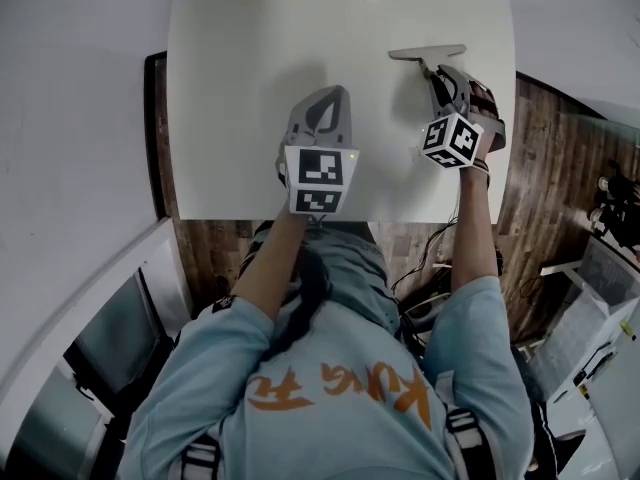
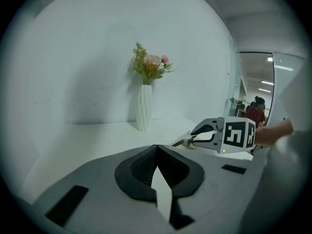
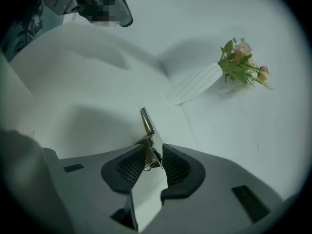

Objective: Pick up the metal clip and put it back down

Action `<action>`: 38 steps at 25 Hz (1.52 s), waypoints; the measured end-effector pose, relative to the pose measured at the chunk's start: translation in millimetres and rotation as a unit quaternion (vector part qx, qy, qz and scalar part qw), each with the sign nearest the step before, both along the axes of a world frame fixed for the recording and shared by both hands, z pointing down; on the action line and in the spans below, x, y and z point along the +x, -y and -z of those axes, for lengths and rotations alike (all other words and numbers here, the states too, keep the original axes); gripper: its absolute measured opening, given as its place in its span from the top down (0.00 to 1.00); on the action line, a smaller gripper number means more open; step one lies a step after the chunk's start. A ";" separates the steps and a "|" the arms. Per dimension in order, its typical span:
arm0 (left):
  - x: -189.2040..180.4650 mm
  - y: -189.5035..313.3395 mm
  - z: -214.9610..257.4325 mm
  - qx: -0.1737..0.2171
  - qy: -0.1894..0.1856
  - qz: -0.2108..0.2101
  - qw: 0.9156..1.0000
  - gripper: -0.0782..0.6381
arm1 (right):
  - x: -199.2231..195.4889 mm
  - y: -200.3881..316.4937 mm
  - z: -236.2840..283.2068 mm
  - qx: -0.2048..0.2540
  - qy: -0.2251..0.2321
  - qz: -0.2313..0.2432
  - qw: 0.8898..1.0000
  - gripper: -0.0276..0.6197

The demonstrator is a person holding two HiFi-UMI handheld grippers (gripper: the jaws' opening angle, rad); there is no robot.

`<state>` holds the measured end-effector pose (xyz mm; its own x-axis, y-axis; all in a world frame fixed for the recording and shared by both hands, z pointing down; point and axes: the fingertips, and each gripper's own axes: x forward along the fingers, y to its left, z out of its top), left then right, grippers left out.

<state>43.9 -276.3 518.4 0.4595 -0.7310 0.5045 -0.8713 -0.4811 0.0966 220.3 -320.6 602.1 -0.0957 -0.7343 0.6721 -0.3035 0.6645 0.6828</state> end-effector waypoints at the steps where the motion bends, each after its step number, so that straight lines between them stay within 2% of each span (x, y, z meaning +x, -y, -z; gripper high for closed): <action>1: -0.3 0.3 0.6 0.000 0.000 0.001 1.000 0.86 | 0.3 1.9 -1.5 0.000 -0.007 0.004 1.000 0.77; 10: -8.4 -1.3 5.0 0.008 -0.003 0.018 1.000 0.86 | 4.0 13.0 -2.3 0.000 -0.051 0.004 0.999 0.88; 13: -10.5 -6.0 10.5 0.015 -0.007 0.022 1.000 0.86 | 2.5 12.1 9.5 0.005 -0.049 -0.007 0.999 0.91; 15: -8.8 -11.6 14.6 0.020 -0.009 0.025 0.999 0.86 | 2.6 9.2 22.2 0.011 -0.023 -0.027 0.999 0.91; 17: -5.7 -18.6 19.1 0.026 -0.012 0.028 0.999 0.86 | 2.2 4.7 40.2 0.020 0.023 -0.055 0.998 0.91; 20: -1.0 -24.8 31.2 0.043 -0.019 0.033 0.998 0.86 | -2.6 -0.5 77.4 0.046 0.099 -0.094 0.990 0.91; 24: 3.2 -29.2 57.0 0.077 -0.029 0.042 0.996 0.86 | -15.3 -15.1 132.5 0.087 0.207 -0.137 0.965 0.91; 28: 5.9 -35.5 82.0 0.108 -0.038 0.050 0.992 0.86 | -26.4 -41.7 172.4 0.112 0.313 -0.167 0.928 0.91; 30: 5.2 -36.2 92.6 0.120 -0.041 0.056 0.990 0.86 | -31.2 -51.8 186.8 0.116 0.371 -0.174 0.905 0.91; 33: 1.1 -38.4 105.3 0.134 -0.044 0.064 0.988 0.86 | -32.2 -65.9 201.8 0.114 0.466 -0.184 0.858 0.91; 34: -0.2 -39.1 108.5 0.137 -0.044 0.067 0.987 0.86 | -31.4 -69.6 205.6 0.115 0.485 -0.184 0.847 0.91; 36: -2.5 -40.4 113.6 0.143 -0.043 0.070 0.986 0.86 | -29.9 -74.8 210.9 0.118 0.501 -0.181 0.838 0.91; 38: -4.7 -42.6 117.0 0.147 -0.040 0.073 0.986 0.86 | -29.8 -78.5 215.7 0.119 0.508 -0.177 0.834 0.91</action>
<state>39.2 -233.7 401.4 0.3694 -0.9010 0.2275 -0.9282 -0.3695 0.0434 190.5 -242.1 386.4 -0.2753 -0.9389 0.2068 -0.9551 0.2916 0.0527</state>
